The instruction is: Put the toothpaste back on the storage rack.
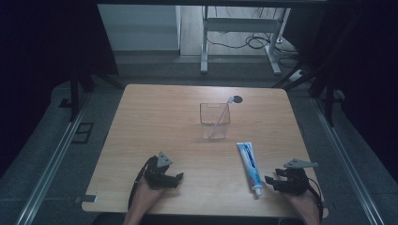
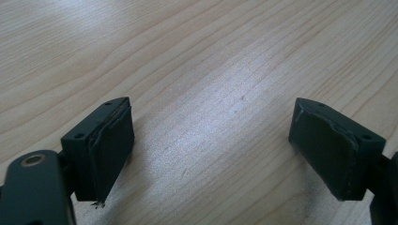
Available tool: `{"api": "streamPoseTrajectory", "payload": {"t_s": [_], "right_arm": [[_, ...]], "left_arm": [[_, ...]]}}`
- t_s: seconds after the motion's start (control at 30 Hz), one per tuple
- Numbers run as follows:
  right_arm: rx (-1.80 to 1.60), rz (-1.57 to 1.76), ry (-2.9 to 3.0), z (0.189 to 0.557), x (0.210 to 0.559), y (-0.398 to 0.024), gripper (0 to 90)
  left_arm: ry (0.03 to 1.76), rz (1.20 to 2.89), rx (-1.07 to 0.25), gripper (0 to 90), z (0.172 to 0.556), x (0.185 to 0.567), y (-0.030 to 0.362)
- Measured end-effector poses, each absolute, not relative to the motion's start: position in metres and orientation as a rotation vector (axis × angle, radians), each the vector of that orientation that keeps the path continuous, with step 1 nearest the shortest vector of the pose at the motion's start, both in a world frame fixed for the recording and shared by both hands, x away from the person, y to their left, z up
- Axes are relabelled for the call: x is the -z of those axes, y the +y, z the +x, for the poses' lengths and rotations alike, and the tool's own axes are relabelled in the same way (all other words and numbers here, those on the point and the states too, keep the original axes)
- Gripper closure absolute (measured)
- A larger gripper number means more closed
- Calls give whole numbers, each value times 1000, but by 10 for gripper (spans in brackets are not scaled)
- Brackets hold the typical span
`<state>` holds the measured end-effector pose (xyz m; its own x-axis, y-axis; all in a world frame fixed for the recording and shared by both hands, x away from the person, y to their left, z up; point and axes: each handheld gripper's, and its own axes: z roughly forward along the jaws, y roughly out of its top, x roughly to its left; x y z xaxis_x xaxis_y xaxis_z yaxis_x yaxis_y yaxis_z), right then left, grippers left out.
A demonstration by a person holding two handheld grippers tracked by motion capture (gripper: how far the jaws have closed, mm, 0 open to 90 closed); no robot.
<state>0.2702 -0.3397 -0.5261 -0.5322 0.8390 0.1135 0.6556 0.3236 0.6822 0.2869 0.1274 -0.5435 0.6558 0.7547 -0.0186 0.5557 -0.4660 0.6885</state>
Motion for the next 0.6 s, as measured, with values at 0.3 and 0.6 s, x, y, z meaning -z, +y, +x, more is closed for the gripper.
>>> {"api": "streamPoseTrajectory", "payload": {"t_s": [0.3, 0.6], "right_arm": [[-1035, 1289, 2347, 267, 502, -336, 545], [-1155, 1198, 2390, 262, 485, -314, 736]], "left_arm": [[1012, 2193, -377, 145, 287, 543, 127], [1013, 2192, -377, 146, 287, 544, 127]]}}
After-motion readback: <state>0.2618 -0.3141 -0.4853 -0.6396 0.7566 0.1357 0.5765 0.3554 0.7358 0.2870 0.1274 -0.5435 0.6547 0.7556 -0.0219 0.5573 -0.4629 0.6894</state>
